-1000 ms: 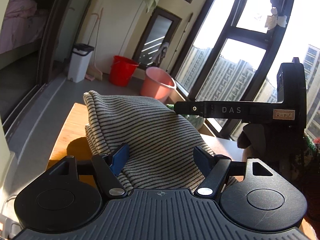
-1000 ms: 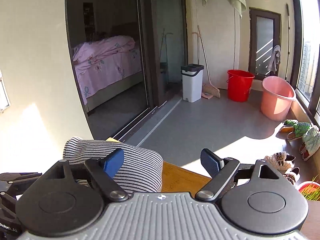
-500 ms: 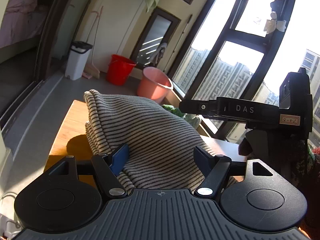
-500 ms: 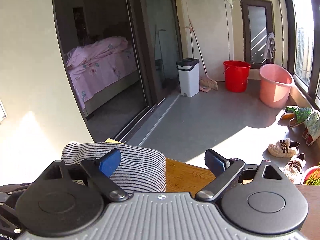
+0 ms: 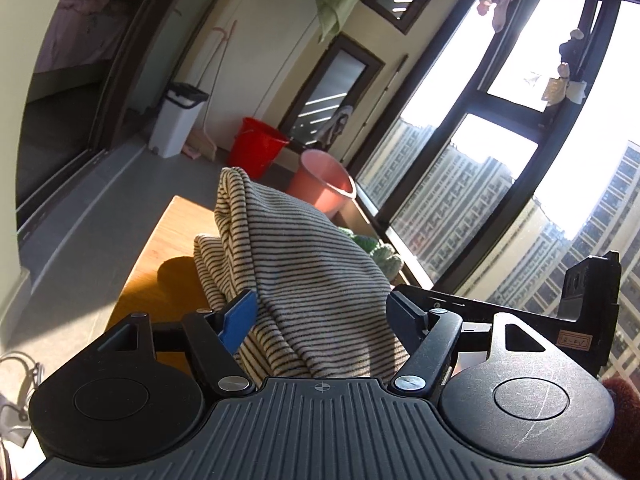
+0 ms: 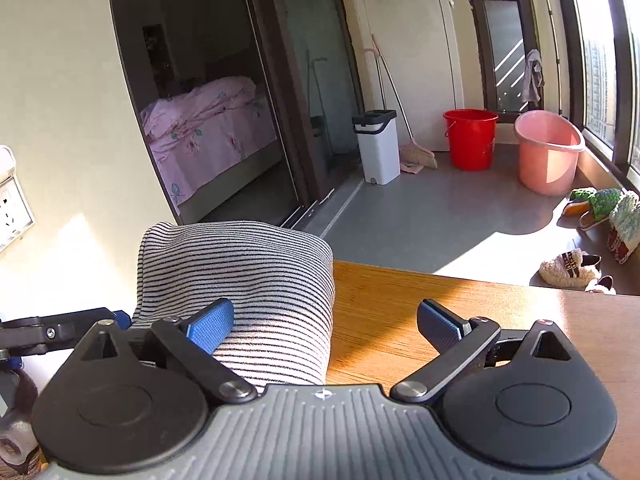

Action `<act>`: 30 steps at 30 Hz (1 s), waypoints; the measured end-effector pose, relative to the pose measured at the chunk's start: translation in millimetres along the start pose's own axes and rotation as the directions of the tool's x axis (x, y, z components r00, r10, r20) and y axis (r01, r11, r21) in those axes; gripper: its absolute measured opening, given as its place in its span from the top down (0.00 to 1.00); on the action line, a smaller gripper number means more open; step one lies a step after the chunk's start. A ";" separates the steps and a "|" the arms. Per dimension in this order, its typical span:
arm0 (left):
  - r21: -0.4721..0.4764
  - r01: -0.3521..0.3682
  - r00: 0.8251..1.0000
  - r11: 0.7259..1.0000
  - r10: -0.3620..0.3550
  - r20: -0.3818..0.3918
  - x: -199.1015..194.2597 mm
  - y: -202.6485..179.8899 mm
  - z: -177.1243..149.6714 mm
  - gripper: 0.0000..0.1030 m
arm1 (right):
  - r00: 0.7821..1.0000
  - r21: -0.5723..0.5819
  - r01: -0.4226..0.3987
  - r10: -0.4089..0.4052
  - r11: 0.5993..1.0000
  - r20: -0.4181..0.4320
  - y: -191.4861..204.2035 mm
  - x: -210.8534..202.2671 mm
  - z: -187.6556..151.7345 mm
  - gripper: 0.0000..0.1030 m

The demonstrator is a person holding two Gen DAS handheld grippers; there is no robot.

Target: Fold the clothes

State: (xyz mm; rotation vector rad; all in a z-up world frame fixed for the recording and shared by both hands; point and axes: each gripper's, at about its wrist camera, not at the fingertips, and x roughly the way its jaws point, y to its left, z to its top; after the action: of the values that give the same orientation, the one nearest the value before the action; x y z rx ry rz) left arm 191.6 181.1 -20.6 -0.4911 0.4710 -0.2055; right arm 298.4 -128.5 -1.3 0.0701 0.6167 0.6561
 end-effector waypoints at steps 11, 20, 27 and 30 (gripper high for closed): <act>0.025 -0.099 0.994 0.995 0.100 -0.032 10.8 -2.1 1.8 0.41 | 0.998 -0.117 0.057 -0.059 0.992 -0.008 15.7 -8.4 -31.1 0.36; 0.132 -0.018 0.998 0.991 0.011 0.057 32.8 -21.8 62.2 0.34 | 0.995 -0.183 0.097 -0.091 0.978 0.041 27.9 -11.2 -32.0 0.31; -0.038 -0.010 0.998 0.999 0.007 -0.068 77.1 36.4 59.2 0.35 | 0.997 -0.219 -0.017 0.032 0.975 0.065 48.2 -17.6 -6.3 0.43; -0.048 -0.004 0.998 0.999 0.001 -0.066 74.9 41.5 58.7 0.35 | 0.993 -0.236 -0.075 0.095 0.969 0.073 57.9 -20.1 5.9 0.43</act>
State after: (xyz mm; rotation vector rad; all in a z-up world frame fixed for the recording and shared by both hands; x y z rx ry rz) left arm 288.5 218.3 -24.3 -0.5317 0.5423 -0.2094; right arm 257.4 -93.5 28.3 -0.0949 0.4539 0.8008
